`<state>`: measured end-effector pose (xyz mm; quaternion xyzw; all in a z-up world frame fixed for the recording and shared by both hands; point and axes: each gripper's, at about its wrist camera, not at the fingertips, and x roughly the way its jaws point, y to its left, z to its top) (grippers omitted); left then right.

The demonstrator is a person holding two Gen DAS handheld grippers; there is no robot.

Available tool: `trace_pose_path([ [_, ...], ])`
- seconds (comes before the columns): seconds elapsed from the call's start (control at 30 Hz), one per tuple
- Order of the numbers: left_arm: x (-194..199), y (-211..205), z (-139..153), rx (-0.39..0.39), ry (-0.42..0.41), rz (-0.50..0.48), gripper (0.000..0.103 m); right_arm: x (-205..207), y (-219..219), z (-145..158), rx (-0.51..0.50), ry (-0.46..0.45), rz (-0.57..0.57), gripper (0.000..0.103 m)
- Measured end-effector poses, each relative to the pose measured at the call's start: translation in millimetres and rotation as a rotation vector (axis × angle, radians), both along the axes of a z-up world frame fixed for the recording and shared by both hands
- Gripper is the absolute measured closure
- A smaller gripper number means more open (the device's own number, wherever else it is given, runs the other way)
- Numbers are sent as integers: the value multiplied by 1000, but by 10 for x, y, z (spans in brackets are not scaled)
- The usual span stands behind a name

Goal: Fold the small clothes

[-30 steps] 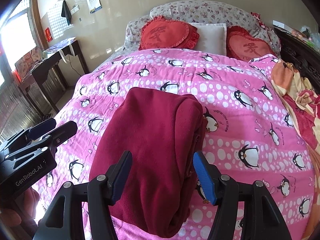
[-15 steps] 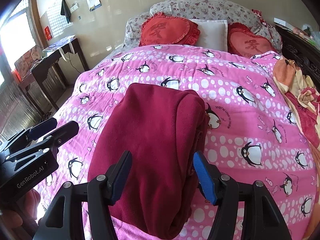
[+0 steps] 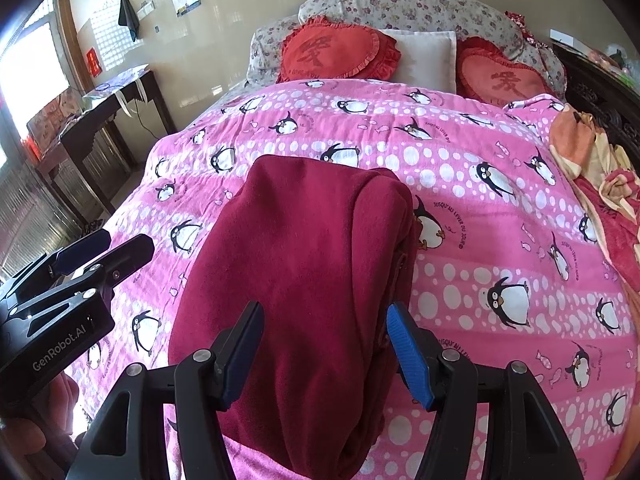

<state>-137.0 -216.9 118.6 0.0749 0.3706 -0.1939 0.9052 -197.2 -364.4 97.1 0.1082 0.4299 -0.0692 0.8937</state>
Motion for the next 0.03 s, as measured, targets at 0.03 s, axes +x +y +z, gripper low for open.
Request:
trace_pose_path([
  [0.03, 21, 9, -10, -1, 6, 2, 41, 3, -12, -11, 1, 3, -2, 42],
])
